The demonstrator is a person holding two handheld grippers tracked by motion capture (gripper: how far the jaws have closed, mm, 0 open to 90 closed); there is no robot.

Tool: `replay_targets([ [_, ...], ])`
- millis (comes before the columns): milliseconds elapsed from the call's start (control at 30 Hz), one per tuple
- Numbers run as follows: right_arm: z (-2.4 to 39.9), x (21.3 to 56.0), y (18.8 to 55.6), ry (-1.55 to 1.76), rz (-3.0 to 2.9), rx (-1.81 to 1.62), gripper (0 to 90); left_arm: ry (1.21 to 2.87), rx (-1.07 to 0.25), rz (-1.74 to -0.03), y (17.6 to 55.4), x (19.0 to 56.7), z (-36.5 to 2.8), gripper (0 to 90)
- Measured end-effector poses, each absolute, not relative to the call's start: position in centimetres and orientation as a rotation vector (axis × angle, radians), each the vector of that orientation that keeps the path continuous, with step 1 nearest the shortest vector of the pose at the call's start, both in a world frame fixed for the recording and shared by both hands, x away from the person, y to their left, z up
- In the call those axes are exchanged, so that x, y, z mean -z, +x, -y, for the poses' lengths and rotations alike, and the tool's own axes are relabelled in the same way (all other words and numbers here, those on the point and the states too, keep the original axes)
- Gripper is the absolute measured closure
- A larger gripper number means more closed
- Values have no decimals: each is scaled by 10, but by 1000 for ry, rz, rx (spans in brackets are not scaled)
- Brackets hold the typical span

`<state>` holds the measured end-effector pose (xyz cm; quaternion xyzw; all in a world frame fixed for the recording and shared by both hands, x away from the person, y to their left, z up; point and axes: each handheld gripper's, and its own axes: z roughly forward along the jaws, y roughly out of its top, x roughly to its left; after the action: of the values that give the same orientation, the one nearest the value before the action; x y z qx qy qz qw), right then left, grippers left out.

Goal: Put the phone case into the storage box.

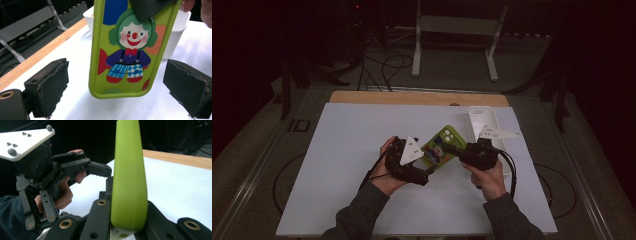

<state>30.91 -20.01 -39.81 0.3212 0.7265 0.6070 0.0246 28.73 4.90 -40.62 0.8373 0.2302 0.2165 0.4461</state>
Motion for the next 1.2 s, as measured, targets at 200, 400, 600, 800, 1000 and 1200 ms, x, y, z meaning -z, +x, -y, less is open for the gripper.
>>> replay_targets([
  [200, 201, 398, 309, 966, -2262, -1871, 871, 2058, -503, -580, 289, 403, -55, 62],
  [400, 203, 397, 308, 940, -2275, -1874, 870, 2034, -484, -586, 290, 400, -61, 70],
  [600, 204, 396, 307, 909, -2293, -1877, 870, 2047, -440, -587, 293, 400, -66, 69],
  [800, 204, 396, 307, 878, -2311, -1881, 870, 2042, -397, -580, 294, 399, -71, 70],
  [1000, 204, 395, 306, 862, -2324, -1887, 871, 2046, -358, -556, 294, 400, -74, 75],
  [1200, 206, 394, 306, 835, -2338, -1888, 871, 2038, -335, -547, 296, 400, -76, 101],
])
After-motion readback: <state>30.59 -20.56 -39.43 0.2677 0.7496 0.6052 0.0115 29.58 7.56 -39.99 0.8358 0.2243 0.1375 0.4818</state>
